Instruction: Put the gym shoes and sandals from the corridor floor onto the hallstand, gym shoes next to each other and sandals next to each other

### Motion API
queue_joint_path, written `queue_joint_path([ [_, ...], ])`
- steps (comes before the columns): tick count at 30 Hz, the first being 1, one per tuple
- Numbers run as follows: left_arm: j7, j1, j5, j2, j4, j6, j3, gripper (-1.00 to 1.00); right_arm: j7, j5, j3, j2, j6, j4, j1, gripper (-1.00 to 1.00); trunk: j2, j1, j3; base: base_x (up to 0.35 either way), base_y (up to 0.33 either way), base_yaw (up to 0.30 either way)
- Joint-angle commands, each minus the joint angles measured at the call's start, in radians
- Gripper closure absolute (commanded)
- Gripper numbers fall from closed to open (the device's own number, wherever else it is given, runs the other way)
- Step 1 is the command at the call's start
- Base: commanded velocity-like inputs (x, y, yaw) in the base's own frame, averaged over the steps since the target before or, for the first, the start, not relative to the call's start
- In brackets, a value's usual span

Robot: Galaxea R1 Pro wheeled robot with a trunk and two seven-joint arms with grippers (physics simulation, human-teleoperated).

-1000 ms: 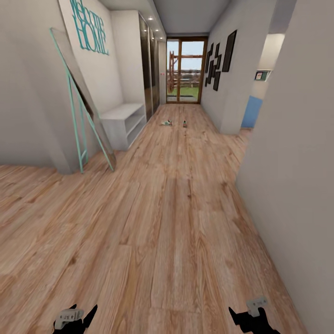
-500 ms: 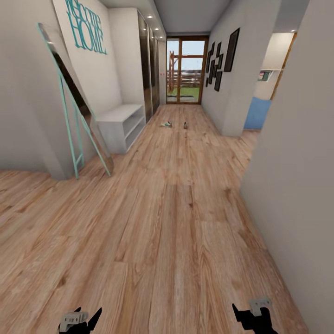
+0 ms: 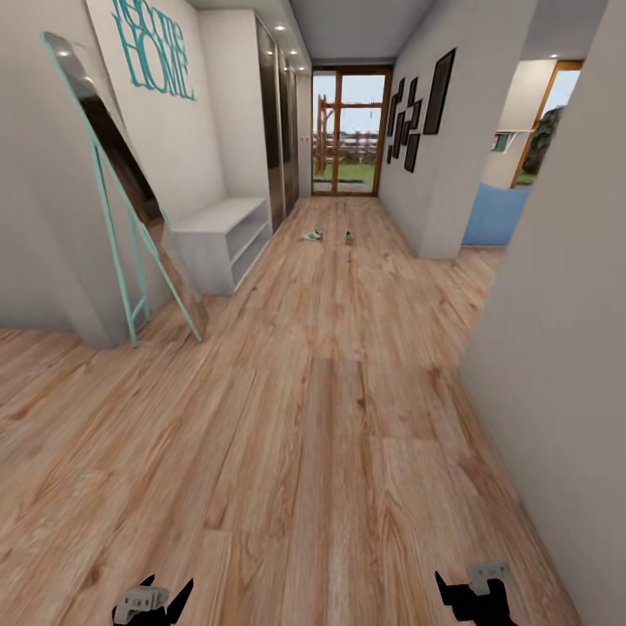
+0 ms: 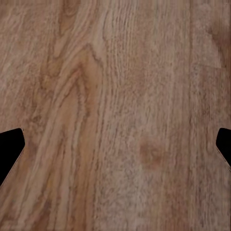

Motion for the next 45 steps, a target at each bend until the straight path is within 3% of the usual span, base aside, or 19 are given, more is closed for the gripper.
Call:
queue_joint_path([
  [1, -0.01, -0.001, 0.007, 0.0, 0.001, 0.002, 0.003, -1.0, 0.004, 0.008, -0.009, 0.0, -0.003, 0.001, -0.001, -1.0, 0.0, 0.0, -0.001, 0.34, 0.0, 0.0],
  [45, -0.01, -0.001, 0.005, 0.001, 0.003, 0.0, 0.005, -1.0, 0.005, 0.008, -0.009, -0.001, -0.003, 0.002, 0.002, -1.0, 0.0, 0.0, -0.001, 0.34, 0.0, 0.0],
])
